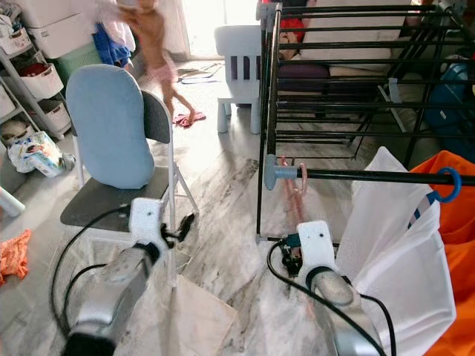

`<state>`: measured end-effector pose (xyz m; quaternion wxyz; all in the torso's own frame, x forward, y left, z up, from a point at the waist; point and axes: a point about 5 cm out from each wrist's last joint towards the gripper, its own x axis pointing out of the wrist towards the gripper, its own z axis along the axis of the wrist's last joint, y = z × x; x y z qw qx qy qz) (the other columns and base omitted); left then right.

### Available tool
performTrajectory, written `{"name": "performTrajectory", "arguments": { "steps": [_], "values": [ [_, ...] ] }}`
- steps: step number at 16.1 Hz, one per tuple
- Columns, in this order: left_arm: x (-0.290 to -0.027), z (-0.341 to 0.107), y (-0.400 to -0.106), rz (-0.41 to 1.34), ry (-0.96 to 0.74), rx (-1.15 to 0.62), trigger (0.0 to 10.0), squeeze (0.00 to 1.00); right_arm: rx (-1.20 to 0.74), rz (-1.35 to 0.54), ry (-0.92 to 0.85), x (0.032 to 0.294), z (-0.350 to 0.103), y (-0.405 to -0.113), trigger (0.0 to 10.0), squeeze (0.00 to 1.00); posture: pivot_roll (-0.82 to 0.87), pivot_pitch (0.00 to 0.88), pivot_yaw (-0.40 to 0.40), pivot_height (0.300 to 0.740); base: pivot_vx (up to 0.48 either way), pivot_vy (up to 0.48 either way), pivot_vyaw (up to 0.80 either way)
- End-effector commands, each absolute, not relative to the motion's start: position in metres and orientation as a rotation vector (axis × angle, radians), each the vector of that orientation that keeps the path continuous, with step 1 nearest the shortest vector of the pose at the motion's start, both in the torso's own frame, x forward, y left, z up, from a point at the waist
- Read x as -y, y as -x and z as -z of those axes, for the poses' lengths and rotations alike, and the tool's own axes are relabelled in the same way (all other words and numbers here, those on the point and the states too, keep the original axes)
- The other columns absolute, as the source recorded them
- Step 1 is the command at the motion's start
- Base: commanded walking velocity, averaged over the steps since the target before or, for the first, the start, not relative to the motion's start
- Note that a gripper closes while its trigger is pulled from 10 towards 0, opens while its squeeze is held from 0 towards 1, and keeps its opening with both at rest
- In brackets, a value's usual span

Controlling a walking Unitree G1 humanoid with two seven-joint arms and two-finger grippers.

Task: Hang hanger

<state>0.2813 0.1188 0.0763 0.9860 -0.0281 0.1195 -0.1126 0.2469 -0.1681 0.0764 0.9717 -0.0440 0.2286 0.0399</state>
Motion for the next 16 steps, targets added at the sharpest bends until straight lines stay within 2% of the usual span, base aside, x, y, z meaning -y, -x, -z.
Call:
{"name": "performTrajectory", "arguments": {
  "steps": [1, 3, 5, 9, 10, 14, 16],
  "values": [
    [-0.129, -0.086, -0.281, 0.191, 0.033, -0.203, 10.0, 0.00, -0.400, -0.080, 0.080, 0.166, -0.088, -0.249, 10.0, 1.00, -0.20, 0.000, 0.082, 0.740, 0.000, 0.000, 0.00],
    [-0.136, -0.087, -0.277, 0.162, 0.026, -0.184, 10.0, 0.00, -0.384, -0.070, 0.079, 0.168, -0.088, -0.247, 10.0, 1.00, -0.19, 0.000, 0.078, 0.740, 0.000, 0.000, 0.00],
    [-0.165, -0.083, -0.258, 0.042, -0.061, -0.151, 10.0, 0.00, -0.327, -0.064, 0.094, 0.173, -0.090, -0.250, 10.0, 1.00, -0.16, 0.000, 0.051, 0.740, 0.000, 0.000, 0.00],
    [-0.185, -0.082, -0.240, 0.038, -0.171, -0.150, 10.0, 0.00, -0.319, -0.082, 0.106, 0.175, -0.092, -0.259, 10.0, 1.00, -0.11, 0.000, -0.004, 0.740, 0.000, 0.000, 0.00],
    [-0.196, -0.086, -0.222, 0.054, -0.246, -0.151, 10.0, 0.00, -0.293, -0.080, 0.123, 0.178, -0.097, -0.267, 10.0, 1.00, -0.09, 0.000, -0.025, 0.740, 0.000, 0.000, 0.00],
    [-0.195, -0.086, -0.200, -0.016, -0.238, -0.152, 10.0, 0.00, -0.277, -0.011, 0.096, 0.188, -0.099, -0.268, 10.0, 1.00, -0.08, 0.000, 0.009, 0.740, 0.000, 0.000, 0.00],
    [-0.186, -0.089, -0.199, -0.047, -0.232, -0.124, 10.0, 0.00, -0.297, 0.033, 0.105, 0.193, -0.094, -0.267, 10.0, 1.00, -0.08, 0.000, -0.011, 0.740, 0.000, 0.000, 0.00]
  ]
}}
